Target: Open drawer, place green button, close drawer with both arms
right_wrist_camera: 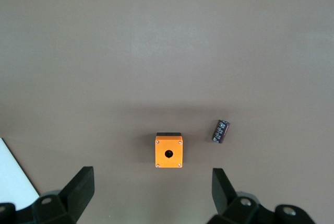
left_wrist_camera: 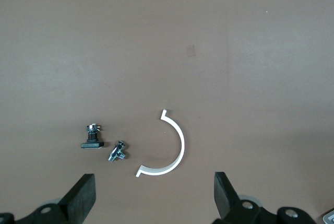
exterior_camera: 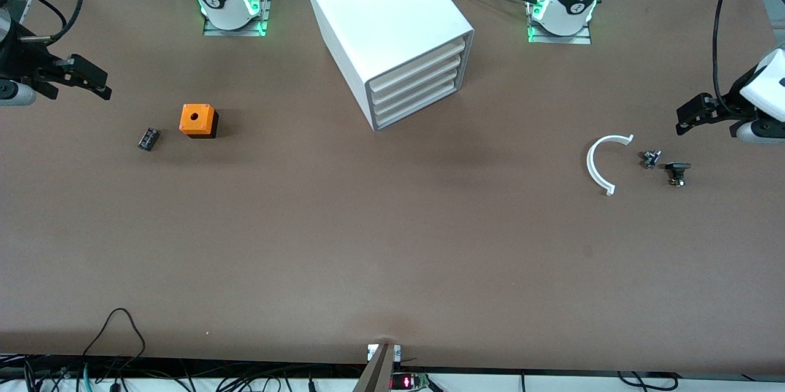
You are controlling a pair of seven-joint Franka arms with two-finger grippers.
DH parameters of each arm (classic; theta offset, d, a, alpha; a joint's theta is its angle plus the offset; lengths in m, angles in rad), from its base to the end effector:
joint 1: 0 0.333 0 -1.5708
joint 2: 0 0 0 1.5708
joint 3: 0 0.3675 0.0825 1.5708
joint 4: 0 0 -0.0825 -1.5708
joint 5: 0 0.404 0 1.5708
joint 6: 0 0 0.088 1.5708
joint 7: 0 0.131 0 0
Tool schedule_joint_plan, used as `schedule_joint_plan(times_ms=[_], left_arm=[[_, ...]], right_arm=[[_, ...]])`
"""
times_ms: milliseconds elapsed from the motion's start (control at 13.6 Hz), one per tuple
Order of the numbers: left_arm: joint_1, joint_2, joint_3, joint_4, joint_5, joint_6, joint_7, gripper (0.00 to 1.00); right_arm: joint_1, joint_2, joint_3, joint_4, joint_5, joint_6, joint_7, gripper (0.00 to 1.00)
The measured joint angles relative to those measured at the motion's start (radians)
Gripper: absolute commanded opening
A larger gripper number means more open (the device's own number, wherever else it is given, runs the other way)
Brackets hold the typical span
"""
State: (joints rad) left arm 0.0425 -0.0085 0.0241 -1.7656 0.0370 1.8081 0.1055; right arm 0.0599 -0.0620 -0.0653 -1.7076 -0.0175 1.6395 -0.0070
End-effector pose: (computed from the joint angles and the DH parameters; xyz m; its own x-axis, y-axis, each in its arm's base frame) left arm 0.5847 0.0430 0.5812 0.9978 -0.0476 0.0467 -0.0457 -0.9981 -0.0413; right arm 0.5558 -0.0063 0.6254 1.0000 0.0030 -0.0063 0.0030 -0.9999 0.0134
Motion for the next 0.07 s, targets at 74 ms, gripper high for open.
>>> schedule_joint_plan(times_ms=[74], left_arm=[[0.001, 0.0, 0.0, 0.0, -0.001, 0.0, -0.001, 1.0]], right_arm=[[0.0, 0.0, 0.0, 0.0, 0.0, 0.0, 0.0, 1.0]])
